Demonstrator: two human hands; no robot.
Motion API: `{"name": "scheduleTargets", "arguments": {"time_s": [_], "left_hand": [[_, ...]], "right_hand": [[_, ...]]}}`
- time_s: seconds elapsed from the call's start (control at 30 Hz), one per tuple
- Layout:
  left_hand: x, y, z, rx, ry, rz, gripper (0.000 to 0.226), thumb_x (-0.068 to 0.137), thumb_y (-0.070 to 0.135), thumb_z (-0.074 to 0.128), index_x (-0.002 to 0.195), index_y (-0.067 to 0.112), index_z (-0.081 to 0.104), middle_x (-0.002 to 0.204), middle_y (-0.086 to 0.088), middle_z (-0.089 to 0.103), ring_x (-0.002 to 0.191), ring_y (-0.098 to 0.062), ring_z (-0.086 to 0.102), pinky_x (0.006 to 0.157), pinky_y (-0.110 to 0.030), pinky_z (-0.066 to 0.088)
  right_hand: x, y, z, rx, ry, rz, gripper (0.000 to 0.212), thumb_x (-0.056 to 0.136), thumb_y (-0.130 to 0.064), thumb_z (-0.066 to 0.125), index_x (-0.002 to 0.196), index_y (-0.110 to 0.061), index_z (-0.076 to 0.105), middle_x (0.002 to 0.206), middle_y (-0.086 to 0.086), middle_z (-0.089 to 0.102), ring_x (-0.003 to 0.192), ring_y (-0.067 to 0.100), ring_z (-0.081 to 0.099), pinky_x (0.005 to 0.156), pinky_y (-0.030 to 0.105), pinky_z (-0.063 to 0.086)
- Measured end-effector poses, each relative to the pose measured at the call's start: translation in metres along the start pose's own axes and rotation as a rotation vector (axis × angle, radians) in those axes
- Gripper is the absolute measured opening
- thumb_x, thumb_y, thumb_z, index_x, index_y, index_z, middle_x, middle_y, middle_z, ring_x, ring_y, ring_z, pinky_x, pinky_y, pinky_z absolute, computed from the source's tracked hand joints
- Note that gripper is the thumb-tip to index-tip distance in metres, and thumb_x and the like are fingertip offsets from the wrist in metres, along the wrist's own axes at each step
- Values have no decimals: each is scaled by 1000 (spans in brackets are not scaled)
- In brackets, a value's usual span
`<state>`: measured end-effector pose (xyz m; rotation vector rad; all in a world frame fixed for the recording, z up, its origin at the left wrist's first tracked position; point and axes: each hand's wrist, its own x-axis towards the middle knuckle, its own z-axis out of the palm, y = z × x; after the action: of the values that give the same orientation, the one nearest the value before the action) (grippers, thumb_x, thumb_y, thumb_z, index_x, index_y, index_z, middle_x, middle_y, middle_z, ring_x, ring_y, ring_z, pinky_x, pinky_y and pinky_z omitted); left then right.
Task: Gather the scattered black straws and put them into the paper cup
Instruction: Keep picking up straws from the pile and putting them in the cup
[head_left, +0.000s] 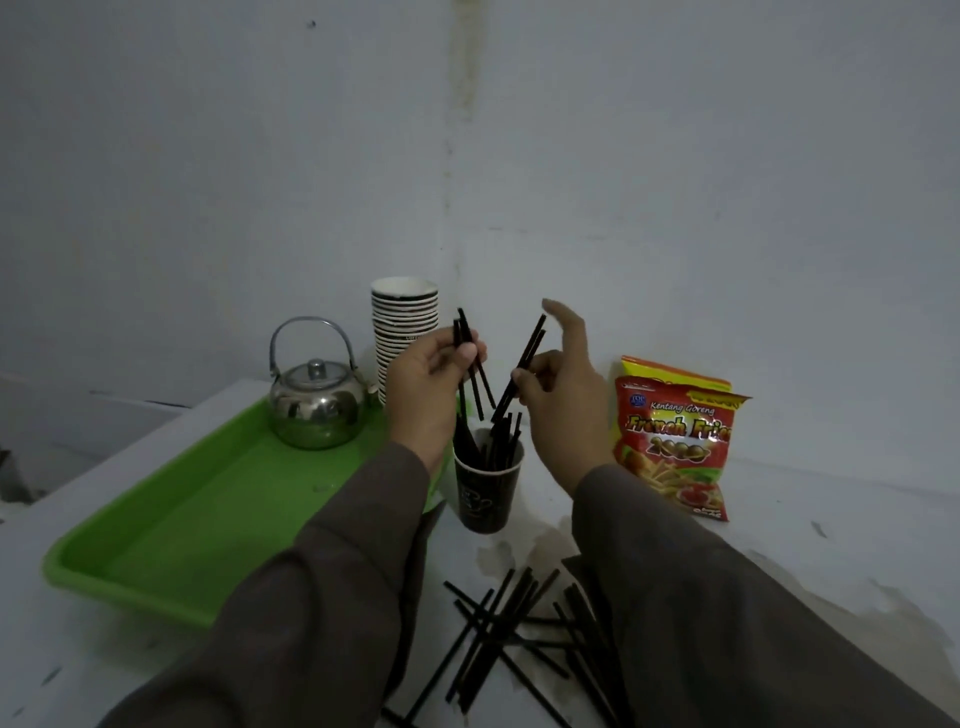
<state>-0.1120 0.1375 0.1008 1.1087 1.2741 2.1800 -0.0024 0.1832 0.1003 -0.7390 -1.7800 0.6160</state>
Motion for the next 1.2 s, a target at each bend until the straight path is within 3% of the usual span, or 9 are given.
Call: {"name": "scheduleTargets", "arguments": {"time_s": [0.3,0.5,0.6,0.67,0.8,0.9,1.0,1.1,1.2], "left_hand": [[-22,-40,-7,296,-101,46,52,87,2,54,123,40,46,76,4,57,76,-4,59,76,-16,50],[-29,-40,-9,484,-149,157,40,84,0,56,119,19,58,110,-1,65,102,-10,61,91,-23,48],[-31,-34,-13,667,-114,269,42,84,1,56,125,14,52,127,-3,56,116,-7,46,99,-11,32],[-34,-26,-17,713,-107,286,47,84,0,55,128,14,48,134,-3,50,119,-5,40,103,-10,26],[-52,-6,-24,757,-113,296,49,85,-4,51,130,15,48,134,-5,48,123,-13,42,107,-33,36],[-78,4,-30,770,-127,331,42,84,-4,51,121,15,56,121,-4,52,112,-9,47,100,-22,38],[-113,7,-33,781,-245,307,30,83,-1,55,106,15,65,104,-2,60,98,-11,52,86,-15,41],[-148,7,-28,819,-429,251,21,85,9,59,103,17,67,99,0,68,94,-14,57,83,-24,43],[-167,7,-29,856,-695,154,20,85,15,60,102,22,68,90,11,65,86,-4,53,76,-16,42]], "right_hand": [[-21,21,19,-192,-219,-1,35,88,-8,53,118,-26,49,81,-5,61,78,14,61,67,20,47],[-24,20,14,-188,-185,39,28,93,-12,47,118,-14,59,115,9,66,103,20,59,86,24,43],[-24,15,4,-158,-145,54,31,94,-12,43,123,-14,56,124,7,61,112,17,54,95,25,39],[-26,13,-5,-140,-122,61,32,94,-10,42,123,-14,55,124,6,61,112,14,53,95,22,38],[-39,11,-28,-121,-65,76,31,93,-9,43,120,-17,57,118,-1,62,100,3,51,86,15,38],[-65,14,-44,-137,-72,79,29,91,-9,47,114,-19,60,107,-9,61,88,-1,52,74,3,36],[-104,21,-64,-163,-175,94,23,89,-10,52,105,-21,64,101,-10,62,83,-6,53,70,0,38],[-138,29,-88,-234,-295,136,20,88,-11,56,100,-23,66,95,-11,62,80,-7,53,68,-1,38],[-163,35,-110,-307,-311,150,22,85,-9,59,95,-26,66,85,-17,58,79,-10,51,68,-1,35]]}}
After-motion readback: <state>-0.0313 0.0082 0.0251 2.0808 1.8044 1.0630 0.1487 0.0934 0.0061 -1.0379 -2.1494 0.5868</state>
